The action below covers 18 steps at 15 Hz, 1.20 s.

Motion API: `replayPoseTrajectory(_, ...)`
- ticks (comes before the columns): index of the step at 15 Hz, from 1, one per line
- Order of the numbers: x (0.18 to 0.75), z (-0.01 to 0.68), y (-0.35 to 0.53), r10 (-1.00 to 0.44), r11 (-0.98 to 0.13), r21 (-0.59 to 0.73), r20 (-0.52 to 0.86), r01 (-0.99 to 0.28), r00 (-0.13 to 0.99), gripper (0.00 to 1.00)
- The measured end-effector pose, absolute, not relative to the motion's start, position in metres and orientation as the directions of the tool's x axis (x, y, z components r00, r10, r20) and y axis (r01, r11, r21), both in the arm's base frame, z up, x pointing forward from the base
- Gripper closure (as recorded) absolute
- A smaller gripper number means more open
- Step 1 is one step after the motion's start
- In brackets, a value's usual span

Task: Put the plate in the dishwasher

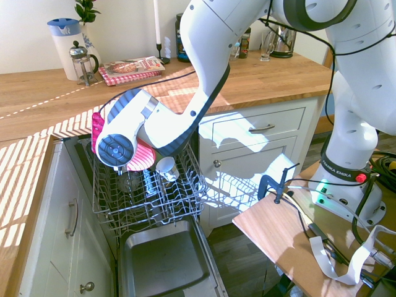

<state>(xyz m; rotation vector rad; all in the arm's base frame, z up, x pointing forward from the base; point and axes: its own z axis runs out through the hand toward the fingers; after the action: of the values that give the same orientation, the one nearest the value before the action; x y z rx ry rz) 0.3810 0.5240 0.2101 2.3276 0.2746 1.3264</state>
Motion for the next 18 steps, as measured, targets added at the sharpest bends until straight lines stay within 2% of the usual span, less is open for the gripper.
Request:
replayPoseTrajectory(3,0.380,0.182,0.540,0.372,-0.889,0.458,0.748,-0.021,0.550,1.00)
replayPoseTrajectory(4,0.384,0.175,0.545,0.361,-0.894,0.448,0.746,-0.021,0.559,0.00)
replayPoseTrajectory(7,0.412,0.159,0.549,0.303,-0.914,0.405,0.724,-0.025,0.620,0.00)
replayPoseTrajectory(11,0.445,0.176,0.544,0.220,-0.941,0.337,0.653,-0.018,0.724,0.00)
replayPoseTrajectory(15,0.474,0.184,0.528,0.098,-0.986,0.169,0.532,0.008,0.841,0.00)
replayPoseTrajectory(18,0.473,0.198,0.519,0.043,-0.997,0.075,0.452,0.010,0.891,0.00)
